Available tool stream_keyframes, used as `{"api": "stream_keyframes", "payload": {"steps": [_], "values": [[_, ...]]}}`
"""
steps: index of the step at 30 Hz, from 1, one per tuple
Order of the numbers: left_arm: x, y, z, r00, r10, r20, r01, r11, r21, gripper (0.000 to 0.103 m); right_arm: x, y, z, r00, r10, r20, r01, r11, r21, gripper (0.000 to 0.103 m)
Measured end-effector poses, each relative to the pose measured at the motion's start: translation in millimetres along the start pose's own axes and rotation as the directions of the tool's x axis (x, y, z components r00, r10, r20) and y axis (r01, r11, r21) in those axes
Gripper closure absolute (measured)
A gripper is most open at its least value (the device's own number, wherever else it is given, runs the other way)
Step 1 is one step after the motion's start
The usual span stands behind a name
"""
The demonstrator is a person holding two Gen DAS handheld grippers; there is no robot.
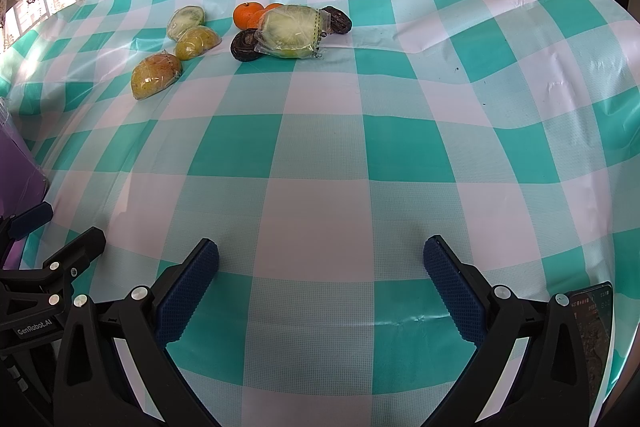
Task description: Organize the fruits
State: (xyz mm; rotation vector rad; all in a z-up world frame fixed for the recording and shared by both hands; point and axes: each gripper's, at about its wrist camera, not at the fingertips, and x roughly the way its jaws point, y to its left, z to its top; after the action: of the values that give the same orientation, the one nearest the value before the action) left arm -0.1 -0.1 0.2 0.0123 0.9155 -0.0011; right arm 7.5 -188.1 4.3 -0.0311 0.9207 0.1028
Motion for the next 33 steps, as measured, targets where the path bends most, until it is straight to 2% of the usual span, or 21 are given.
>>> {"api": "stream_keyframes", "payload": {"steps": [11,17,27,33], "values": [[0.1,-0.2,0.0,1.000,-0.002,-0.001,0.002,1.000,0.003,0.001,0.0,-2.0,2.7,1.000,0.005,-0.009,-0.005,1.000,-0.012,0.004],[5.6,2.2,10.3,1.000,-0.005,-0.016,0.005,1.000,0.007,0.001,11.2,-3.2,22.6,0.999,0.019,-0.032,-0.020,0.999,-0.029,0.004],[55.7,12.5,78.6,0.999,0.030,-0.029,-0.031,0.999,-0.043,0.001,64.7,5.2,95.6,0.999,0.032,-0.029,-0.033,0.999,-0.026,0.004],[81.9,18.0,114.5,0.998,0.046,-0.035,-0.048,0.996,-0.069,0.001,93.9,5.7,138.4,0.999,0.049,-0.016,-0.049,0.999,0.022,0.004]]}}
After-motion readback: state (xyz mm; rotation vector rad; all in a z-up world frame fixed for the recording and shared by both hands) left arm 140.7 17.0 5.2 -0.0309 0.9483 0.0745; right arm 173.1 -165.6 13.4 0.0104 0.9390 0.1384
